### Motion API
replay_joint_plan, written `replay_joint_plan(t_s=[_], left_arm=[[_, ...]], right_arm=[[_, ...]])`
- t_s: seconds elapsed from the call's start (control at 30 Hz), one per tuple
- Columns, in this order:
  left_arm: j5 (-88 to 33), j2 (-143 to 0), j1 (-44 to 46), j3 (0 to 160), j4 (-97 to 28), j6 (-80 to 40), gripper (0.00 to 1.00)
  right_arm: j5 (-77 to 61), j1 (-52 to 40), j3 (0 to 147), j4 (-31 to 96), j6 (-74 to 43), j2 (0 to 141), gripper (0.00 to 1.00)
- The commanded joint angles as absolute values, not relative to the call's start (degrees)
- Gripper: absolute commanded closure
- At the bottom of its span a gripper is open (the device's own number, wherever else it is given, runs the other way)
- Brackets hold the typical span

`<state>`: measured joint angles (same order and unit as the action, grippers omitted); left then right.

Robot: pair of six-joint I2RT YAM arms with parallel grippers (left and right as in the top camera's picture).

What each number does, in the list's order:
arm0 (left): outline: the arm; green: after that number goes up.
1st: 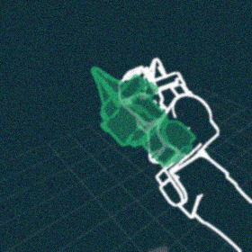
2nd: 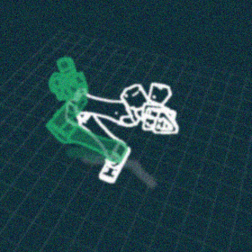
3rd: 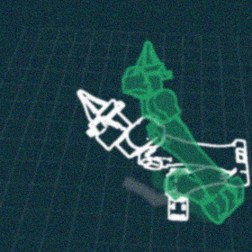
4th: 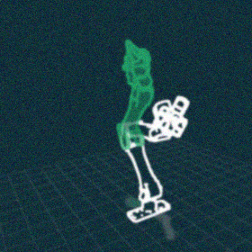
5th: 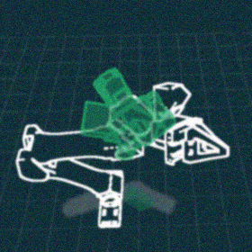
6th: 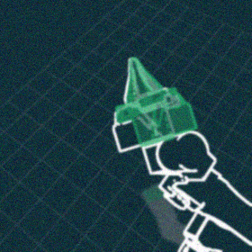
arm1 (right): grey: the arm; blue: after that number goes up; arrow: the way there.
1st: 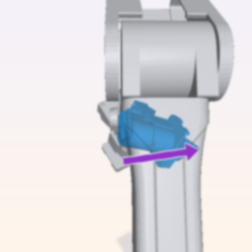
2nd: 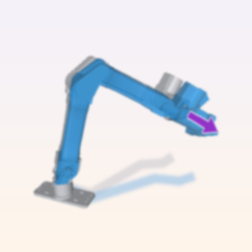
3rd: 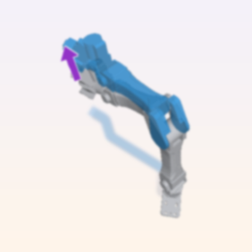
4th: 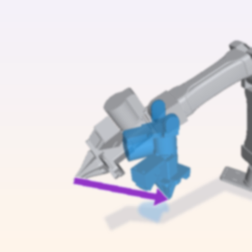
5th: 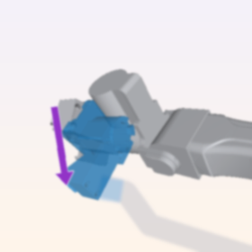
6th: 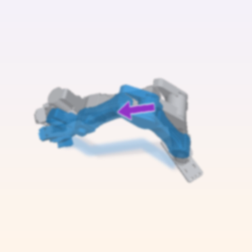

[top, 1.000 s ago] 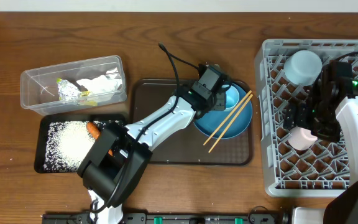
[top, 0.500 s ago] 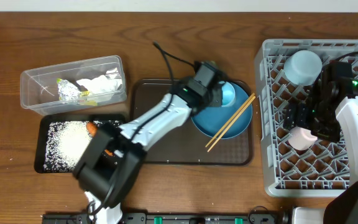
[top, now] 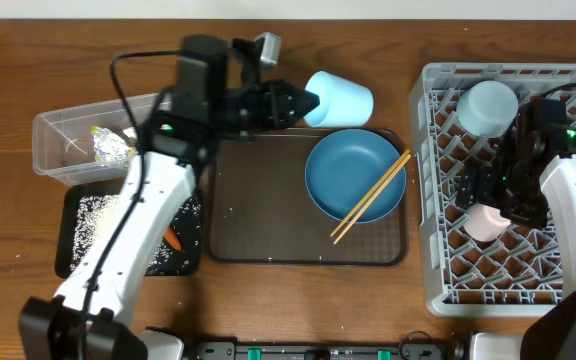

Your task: Sort waste into correct bins and load items into the dishwasher rack

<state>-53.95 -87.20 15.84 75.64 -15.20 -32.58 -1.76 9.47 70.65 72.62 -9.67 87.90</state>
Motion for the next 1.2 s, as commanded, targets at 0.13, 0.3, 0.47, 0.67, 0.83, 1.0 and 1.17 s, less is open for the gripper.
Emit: replay_joint_plan(t_s=[0.13, 0.3, 0.47, 0.67, 0.83, 1.0, 1.17], left_arm=[[-71.4, -86.5, 13.6, 76.1, -17.8, -30.5, 0.94], [-71.6, -86.5, 14.6, 76.1, -20.1, -28.5, 0.94], [-71.6, -86.5, 14.9, 76.0, -25.8, -25.1, 0.94], [-76.2, -86.5, 14.9, 76.0, -26.7, -25.1, 0.94], [-79.7, -86.5, 14.9, 76.0, -26.7, -25.1, 0.94], [-80.8, -86.5, 14.8, 76.0, -26.5, -25.1, 0.94], [-80.6, -86.5, 16.0, 76.0, -26.4, -25.1, 0.94]], right_arm=[[-2.2, 9.5, 70.5, 72.6, -9.8, 87.9, 0.01], [-3.1, 9.4, 70.5, 67.5, -13.1, 87.9, 0.01], [-14.7, 9.5, 70.5, 68.0, -17.5, 87.9, 0.01], [-44.2, 9.5, 70.7, 68.8, 1.8, 86.9, 0.13], [-78.6, 11.0, 70.7, 72.3, 21.7, 83.7, 0.07], [-79.1, 12.0, 70.7, 73.9, 26.3, 80.7, 0.01], [-83.8, 10.9, 70.7, 76.2, 34.4, 78.3, 0.01]])
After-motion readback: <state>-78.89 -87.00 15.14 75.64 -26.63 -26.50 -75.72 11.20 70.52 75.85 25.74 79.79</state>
